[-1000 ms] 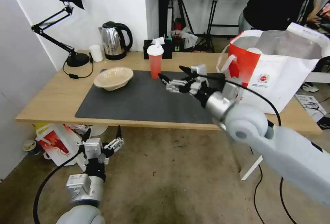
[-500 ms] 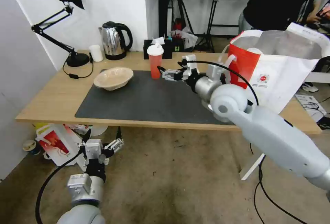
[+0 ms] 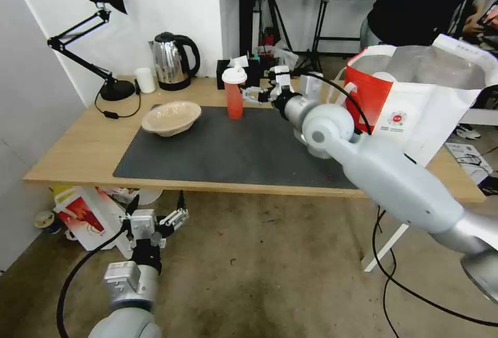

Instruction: Pick up the trash from the table and place it into the takeout bag.

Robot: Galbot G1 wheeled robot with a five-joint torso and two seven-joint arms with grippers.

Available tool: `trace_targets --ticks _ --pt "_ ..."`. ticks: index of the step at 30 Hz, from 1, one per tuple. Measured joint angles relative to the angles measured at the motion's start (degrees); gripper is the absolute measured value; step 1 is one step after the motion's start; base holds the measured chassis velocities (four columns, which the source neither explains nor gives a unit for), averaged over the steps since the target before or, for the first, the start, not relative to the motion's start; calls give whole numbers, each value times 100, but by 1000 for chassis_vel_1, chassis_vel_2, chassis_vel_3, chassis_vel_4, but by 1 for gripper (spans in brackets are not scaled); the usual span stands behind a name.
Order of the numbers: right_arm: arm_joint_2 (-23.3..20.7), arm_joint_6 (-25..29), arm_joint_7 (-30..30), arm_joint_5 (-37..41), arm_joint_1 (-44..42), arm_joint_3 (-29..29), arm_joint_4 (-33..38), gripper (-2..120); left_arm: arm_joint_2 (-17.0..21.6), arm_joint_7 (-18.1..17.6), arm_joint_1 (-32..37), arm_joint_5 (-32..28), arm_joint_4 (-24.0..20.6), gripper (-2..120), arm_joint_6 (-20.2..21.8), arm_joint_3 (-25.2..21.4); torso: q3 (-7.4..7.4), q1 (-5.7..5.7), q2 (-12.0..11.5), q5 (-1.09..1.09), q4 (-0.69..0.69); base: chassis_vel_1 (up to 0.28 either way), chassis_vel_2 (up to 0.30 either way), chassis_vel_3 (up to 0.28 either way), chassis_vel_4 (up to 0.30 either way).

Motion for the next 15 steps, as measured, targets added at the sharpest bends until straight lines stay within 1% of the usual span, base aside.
trace_targets --ticks 4,5,8,9,11,12,15 --pt "354 0 -193 -141 88 -60 -640 100 14 1 -15 0 14 100 -4 -17 0 0 0 0 1 0 0 0 0" --pt "354 0 -193 -141 88 -60 -640 100 14 1 -15 0 14 100 -4 -17 0 0 0 0 1 0 0 0 0" --pt "614 4 -322 -289 158 -74 -1079 100 0 1 -30 0 36 100 -5 -7 0 0 0 0 2 0 0 0 0" --pt "614 4 -322 -289 158 -74 -1079 100 0 1 -30 0 36 100 -5 -7 0 0 0 0 2 0 0 0 0" --pt "835 10 -487 -400 233 -57 -1497 100 -1 1 -46 -2 57 100 -7 -3 0 0 0 0 0 0 0 0 0" --pt "835 10 -487 -400 233 -57 -1497 100 -1 1 -46 -2 57 100 -7 -3 0 0 0 0 0 0 0 0 0" --pt "1066 17 -658 -526 318 -36 -1884 100 3 1 -80 -8 75 100 -11 -1 0 0 0 -1 0 0 0 0 0"
